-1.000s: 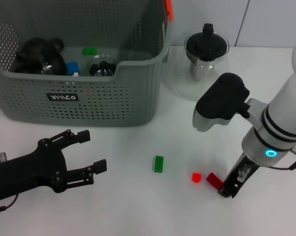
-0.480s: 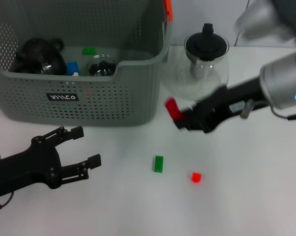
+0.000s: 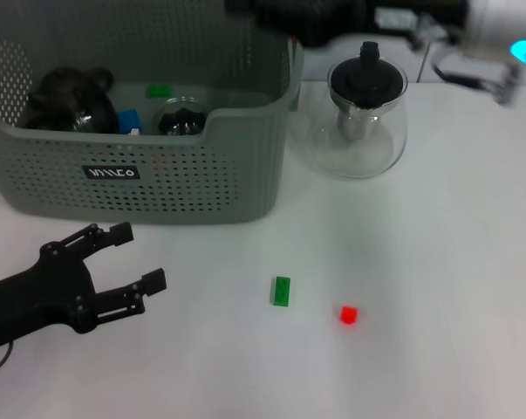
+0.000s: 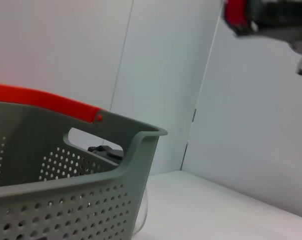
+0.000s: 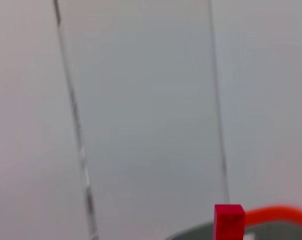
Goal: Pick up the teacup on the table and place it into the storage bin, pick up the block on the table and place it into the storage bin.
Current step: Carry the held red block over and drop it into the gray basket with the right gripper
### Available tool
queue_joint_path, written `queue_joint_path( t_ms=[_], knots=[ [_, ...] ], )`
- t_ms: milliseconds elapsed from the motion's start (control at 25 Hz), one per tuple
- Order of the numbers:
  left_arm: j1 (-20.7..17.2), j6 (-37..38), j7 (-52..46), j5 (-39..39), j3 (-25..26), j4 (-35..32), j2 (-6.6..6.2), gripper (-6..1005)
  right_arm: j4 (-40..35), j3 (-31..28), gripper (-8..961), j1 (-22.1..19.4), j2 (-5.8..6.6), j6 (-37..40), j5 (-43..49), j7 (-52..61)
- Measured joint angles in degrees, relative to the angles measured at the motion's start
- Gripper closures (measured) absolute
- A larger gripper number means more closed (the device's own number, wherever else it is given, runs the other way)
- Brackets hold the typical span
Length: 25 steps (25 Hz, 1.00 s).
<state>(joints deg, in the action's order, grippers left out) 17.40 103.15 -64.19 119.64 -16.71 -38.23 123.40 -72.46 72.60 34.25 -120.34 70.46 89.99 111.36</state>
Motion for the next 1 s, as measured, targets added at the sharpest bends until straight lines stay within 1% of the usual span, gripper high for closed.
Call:
queue_joint_path(
  t_ms=[40, 120, 240, 280, 360, 480, 520, 560, 680, 760, 920, 1000],
  knots=[
    [0.0, 0.0, 0.02, 0.01, 0.03, 0.15, 0.05, 94, 2.9, 0.21, 756, 1.99, -0.05, -2.07, -1.04, -1.82],
    [-0.01, -0.02, 0.17, 0.12, 0.04, 0.56, 0.08, 94, 10.08, 0.6, 755, 7.5, -0.04, -6.69, -1.37, -4.27],
    [-0.13, -0.02, 0.33, 0.46, -0.01, 1.1, -0.01, 94, 21.42, 1.28, 753, 16.8, 0.08, -13.15, -0.56, -7.11],
    [-0.38, 0.27, 0.33, 0.6, -0.18, 1.12, -0.03, 95, 25.58, 1.39, 752, 20.37, 0.11, -15.12, 0.22, -7.89],
    [-0.8, 1.38, 0.37, 1.07, -0.53, 0.98, -0.02, 95, 31.17, 1.44, 752, 25.33, 0.1, -18.45, 2.34, -8.34],
    [-1.01, 2.98, 0.42, 1.96, -0.49, 0.83, -0.06, 95, 38.77, 1.53, 752, 31.44, -0.04, -23.92, 5.25, -7.93],
    [-1.03, 3.28, 0.42, 2.03, -0.43, 0.82, -0.08, 95, 43.61, 1.67, 752, 34.82, -0.06, -27.74, 7.07, -6.4],
    [-1.09, 3.38, 0.43, 2.06, -0.34, 0.82, -0.1, 95, 43.61, 1.67, 752, 34.82, -0.06, -27.74, 7.07, -6.4],
    [-1.04, 3.57, 0.44, 2.08, -0.33, 0.81, -0.12, 95, 50.02, 2.21, 751, 39.35, -0.03, -32.85, 11.43, -2.32],
    [-0.85, 3.56, 0.43, 2.09, -0.33, 0.86, -0.12, 95, 51.41, 2.54, 751, 40.47, -0.2, -34.37, 13.98, -0.56],
    [-0.68, 3.55, 0.43, 1.75, -0.33, 0.92, -0.09, 95, 50.79, 4.77, 751, 40.38, -0.4, -34.16, 15.21, 0.08],
    [-0.67, 3.59, 0.38, 1.67, -0.28, 0.94, -0.09, 95, 49.02, 4.98, 751, 39.28, -0.34, -33.51, 14.96, 0.16]
  ],
)
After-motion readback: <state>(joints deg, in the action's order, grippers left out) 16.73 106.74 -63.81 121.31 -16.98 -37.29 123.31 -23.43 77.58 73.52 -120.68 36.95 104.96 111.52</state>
